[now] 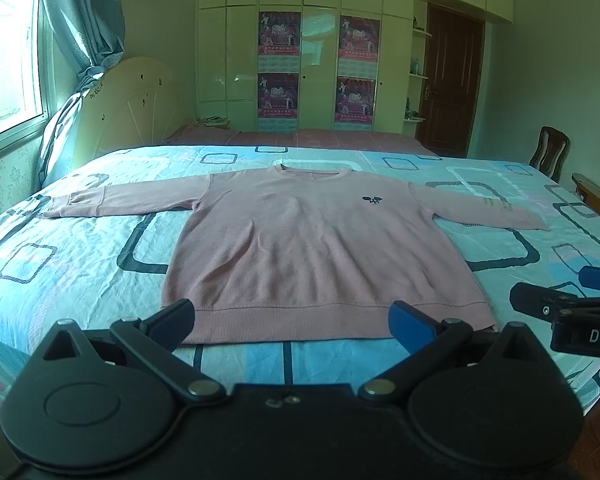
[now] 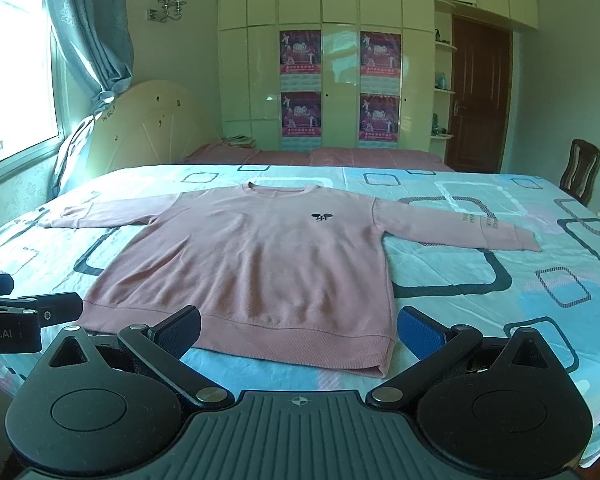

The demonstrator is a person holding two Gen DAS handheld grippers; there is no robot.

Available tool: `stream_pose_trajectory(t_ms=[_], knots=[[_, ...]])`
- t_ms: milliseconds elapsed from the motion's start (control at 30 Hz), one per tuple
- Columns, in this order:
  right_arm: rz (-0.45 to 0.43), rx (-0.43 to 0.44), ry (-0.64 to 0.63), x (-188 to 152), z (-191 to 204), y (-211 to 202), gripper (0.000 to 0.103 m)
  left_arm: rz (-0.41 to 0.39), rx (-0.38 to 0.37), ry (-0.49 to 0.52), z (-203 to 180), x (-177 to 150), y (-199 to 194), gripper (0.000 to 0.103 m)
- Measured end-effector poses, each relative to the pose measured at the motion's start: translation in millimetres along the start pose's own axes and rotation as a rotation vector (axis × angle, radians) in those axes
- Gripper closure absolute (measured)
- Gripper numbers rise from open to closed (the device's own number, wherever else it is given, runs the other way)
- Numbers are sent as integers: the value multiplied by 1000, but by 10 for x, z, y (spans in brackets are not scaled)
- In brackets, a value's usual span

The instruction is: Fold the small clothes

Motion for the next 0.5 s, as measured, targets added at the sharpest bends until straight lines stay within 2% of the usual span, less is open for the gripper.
stream_pose_trajectory(t_ms=[500], knots=[[0,1,-1,4,23,1,0,1,-1,-4,19,-2,-11,1]])
Point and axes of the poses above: each gripper's, at about its wrist camera, not at the fingertips, and y roughly the way its jaws point, z to its left, x to its top, the point moved 1 cm from there along y, roughly the way its jaws point, and after that the axes turned 7 degrees about -z, right-handed, at the moved point
